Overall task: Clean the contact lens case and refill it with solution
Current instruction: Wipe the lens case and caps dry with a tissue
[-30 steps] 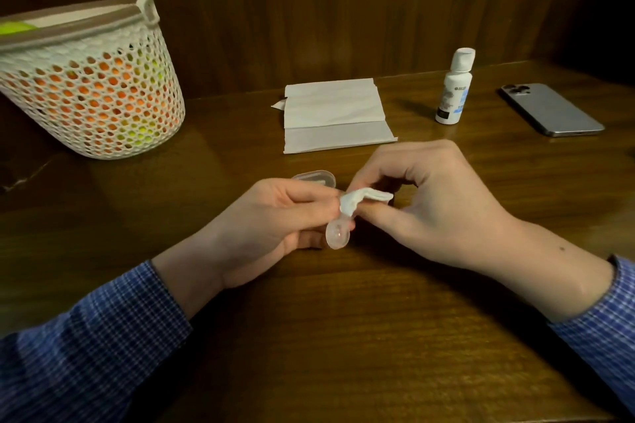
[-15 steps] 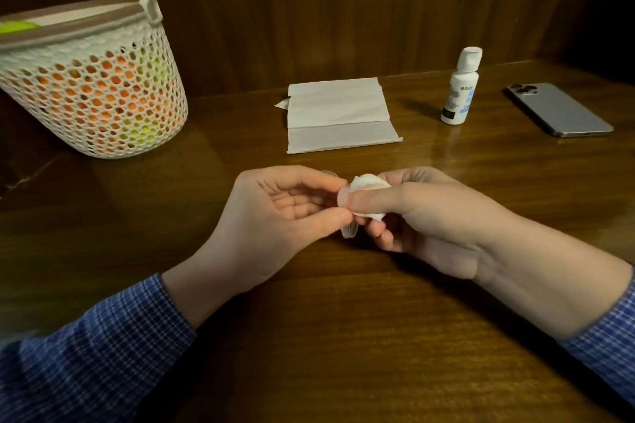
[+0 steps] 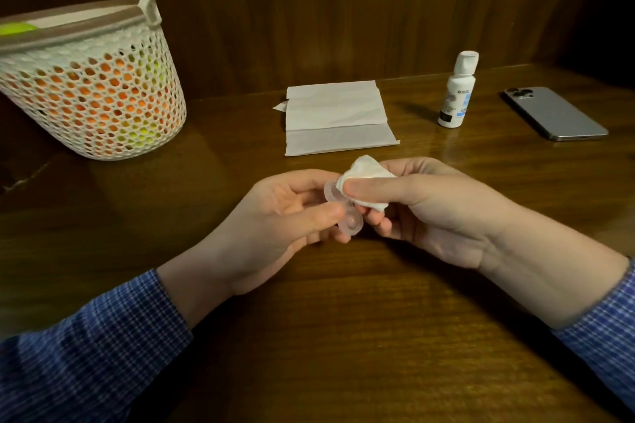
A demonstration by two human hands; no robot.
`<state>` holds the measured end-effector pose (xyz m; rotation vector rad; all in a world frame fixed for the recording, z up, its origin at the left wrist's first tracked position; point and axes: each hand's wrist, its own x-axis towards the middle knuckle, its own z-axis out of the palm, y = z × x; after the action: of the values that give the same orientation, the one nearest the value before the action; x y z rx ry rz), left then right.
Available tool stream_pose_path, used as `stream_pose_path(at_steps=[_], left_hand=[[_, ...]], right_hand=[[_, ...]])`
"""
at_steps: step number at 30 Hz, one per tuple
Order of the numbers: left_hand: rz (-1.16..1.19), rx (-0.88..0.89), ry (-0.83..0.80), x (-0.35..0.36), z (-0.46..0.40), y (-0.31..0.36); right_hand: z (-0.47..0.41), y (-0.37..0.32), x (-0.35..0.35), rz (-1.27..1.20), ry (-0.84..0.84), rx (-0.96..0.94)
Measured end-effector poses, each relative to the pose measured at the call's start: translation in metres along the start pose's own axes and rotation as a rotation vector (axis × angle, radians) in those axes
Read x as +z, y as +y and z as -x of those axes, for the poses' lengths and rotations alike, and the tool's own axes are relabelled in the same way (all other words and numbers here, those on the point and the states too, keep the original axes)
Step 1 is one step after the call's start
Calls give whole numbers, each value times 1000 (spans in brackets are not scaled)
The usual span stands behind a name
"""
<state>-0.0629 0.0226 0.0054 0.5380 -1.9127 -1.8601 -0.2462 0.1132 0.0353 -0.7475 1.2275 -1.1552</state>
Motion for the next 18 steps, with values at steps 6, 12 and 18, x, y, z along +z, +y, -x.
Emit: stream_pose_path(at_steps=[6,12,18], left_hand=[[-5,-4,164,-9,-1,1],[-85,56,110,-7,1,1],[-269,119,158,0,4,-3]], right_hand=[[5,-7,-12,57,-26,-20],[6,2,-7,498,65,-273],[4,12,-1,846,230,-391]])
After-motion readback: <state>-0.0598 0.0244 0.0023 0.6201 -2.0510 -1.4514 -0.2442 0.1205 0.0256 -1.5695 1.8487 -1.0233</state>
